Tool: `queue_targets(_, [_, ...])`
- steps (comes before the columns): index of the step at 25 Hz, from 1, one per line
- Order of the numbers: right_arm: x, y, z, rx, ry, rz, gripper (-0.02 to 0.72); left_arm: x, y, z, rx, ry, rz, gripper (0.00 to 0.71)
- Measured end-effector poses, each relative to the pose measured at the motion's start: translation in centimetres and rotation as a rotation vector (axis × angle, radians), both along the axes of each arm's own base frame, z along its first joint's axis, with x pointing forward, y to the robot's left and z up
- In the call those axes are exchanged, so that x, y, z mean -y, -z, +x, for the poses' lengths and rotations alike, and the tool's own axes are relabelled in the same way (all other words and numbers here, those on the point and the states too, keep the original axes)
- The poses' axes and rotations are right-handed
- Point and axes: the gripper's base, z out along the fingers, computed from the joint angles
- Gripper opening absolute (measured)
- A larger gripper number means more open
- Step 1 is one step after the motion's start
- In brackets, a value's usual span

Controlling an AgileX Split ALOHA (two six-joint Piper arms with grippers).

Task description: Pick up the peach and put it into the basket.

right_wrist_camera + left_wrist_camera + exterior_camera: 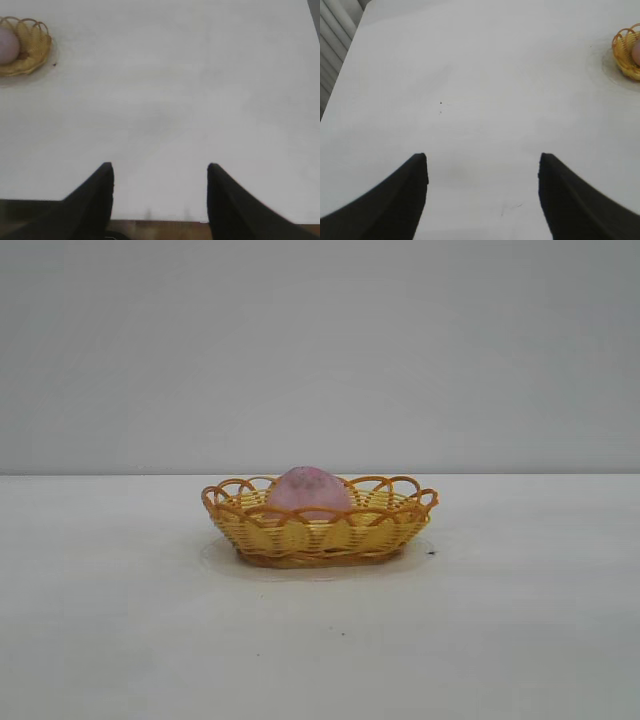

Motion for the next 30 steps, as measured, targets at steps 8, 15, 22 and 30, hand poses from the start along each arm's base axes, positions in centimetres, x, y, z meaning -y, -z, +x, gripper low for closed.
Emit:
queue_targets(8, [0.0, 2.5, -2.6, 0.199, 0.000, 0.049, 0.344, 0.0, 0.0, 0.0, 0.000, 0.001, 0.000, 0.463])
queue_targets(15, [-0.1, 2.4, -2.6, 0.217, 0.002, 0.060, 0.344, 0.0, 0.0, 0.0, 0.000, 0.001, 0.000, 0.463])
queue_targets(22, [-0.1, 2.4, -2.6, 0.217, 0.002, 0.060, 0.344, 0.0, 0.0, 0.0, 0.000, 0.001, 0.000, 0.463])
queue_targets(30, [-0.1, 2.4, -2.6, 0.217, 0.002, 0.061, 0.344, 0.0, 0.0, 0.0, 0.000, 0.001, 0.000, 0.463])
